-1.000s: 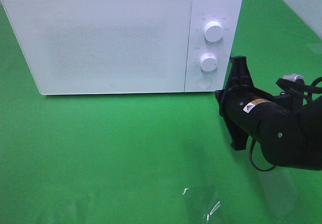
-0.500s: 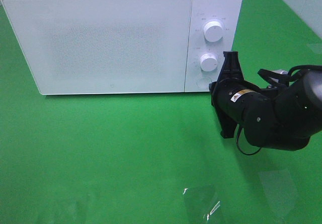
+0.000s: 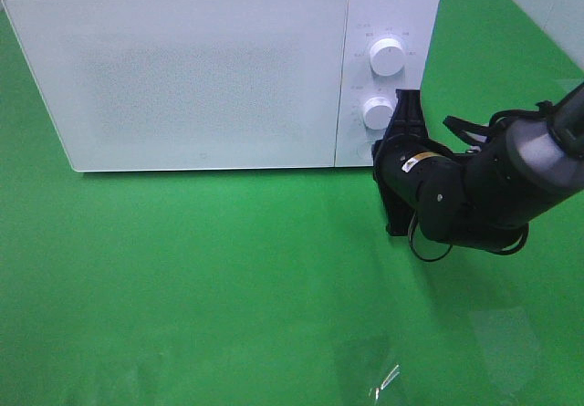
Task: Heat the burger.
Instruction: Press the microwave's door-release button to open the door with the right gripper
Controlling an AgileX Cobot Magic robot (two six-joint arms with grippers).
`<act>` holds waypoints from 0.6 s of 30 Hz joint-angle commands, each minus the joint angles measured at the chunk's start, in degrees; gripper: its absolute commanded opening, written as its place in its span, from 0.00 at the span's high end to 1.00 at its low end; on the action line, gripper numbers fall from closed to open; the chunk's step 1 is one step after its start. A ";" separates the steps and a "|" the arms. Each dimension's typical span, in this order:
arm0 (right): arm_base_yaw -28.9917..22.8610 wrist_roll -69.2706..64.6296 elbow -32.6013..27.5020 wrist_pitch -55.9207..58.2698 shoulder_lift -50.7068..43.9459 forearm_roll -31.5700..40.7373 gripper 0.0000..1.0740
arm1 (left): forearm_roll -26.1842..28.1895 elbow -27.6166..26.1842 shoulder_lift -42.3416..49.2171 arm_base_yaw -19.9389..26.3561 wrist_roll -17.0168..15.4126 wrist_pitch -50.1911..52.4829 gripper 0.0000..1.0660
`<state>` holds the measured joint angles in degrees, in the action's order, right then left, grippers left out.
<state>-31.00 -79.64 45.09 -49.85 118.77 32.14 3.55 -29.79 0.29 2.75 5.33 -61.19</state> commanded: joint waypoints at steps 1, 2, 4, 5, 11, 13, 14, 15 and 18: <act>0.40 -0.63 1.95 0.92 0.63 -0.80 1.00 | -0.06 0.17 0.97 0.23 0.00 -0.17 0.08; 0.40 -0.63 1.95 0.92 0.63 -0.80 1.00 | -0.06 0.17 0.97 0.23 0.00 -0.17 0.08; 0.40 -0.63 2.29 1.15 0.86 -0.86 1.00 | -0.06 0.17 0.97 0.23 0.00 -0.17 0.08; 0.40 -0.80 2.86 1.26 1.60 -1.03 1.00 | -0.06 0.17 0.97 0.23 0.00 -0.17 0.08; 0.40 -1.38 4.35 1.09 3.27 -1.20 1.00 | -0.06 0.17 0.97 0.23 0.00 -0.17 0.08; 0.40 -1.49 4.87 0.92 3.84 -1.03 1.00 | -0.06 0.17 0.97 0.23 0.00 -0.17 0.08; 0.57 -1.43 5.10 0.17 4.35 -0.57 1.00 | -0.06 0.17 0.97 0.23 0.00 -0.17 0.08; 0.57 -1.43 5.10 0.17 4.35 -0.57 1.00 | -0.06 0.17 0.97 0.23 0.00 -0.17 0.08; 1.15 -0.57 5.16 -1.03 4.58 0.11 1.00 | -0.06 0.17 0.97 0.23 0.00 -0.17 0.08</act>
<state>-30.54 -80.96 49.56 -48.99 123.30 31.57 3.55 -29.79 0.29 2.75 5.33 -61.19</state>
